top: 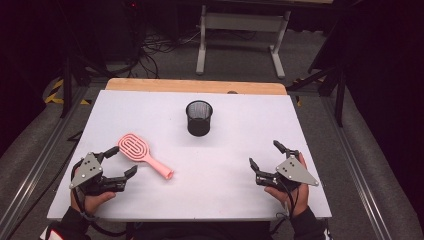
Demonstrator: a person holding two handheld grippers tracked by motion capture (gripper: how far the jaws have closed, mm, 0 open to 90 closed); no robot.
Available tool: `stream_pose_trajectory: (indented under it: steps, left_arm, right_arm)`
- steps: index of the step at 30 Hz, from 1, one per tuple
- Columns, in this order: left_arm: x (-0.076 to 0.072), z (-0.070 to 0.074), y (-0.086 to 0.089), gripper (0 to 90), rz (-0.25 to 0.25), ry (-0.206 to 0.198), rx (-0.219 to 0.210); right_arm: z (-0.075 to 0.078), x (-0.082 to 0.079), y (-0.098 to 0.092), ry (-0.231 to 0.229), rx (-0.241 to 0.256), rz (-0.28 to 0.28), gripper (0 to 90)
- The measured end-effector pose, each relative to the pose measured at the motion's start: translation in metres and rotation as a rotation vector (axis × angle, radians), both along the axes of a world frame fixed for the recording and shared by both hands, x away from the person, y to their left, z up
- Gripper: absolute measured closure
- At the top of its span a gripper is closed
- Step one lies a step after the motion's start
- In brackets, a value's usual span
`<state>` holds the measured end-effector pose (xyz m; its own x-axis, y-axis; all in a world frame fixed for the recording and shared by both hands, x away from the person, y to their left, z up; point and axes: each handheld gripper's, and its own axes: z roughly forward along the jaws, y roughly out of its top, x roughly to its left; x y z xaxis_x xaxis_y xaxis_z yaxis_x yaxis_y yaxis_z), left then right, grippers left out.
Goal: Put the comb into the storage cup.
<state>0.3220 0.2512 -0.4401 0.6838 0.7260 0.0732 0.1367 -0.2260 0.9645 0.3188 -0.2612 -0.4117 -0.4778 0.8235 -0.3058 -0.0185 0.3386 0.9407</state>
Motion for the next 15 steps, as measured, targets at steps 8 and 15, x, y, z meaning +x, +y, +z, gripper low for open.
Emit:
stream_pose_trajectory:
  steps: [8, 15]
  left_arm:
    - [-0.001, 0.001, -0.005, 17.8, -0.005, -0.004, 0.016]
    - [0.009, 0.006, -0.021, 20.2, -0.048, -0.011, 0.042]
  right_arm:
    - [-0.001, 0.002, 0.002, -0.002, 0.027, 0.012, 10.8]
    - [-0.002, -0.002, 0.003, -0.014, 0.017, 0.01, 10.8]
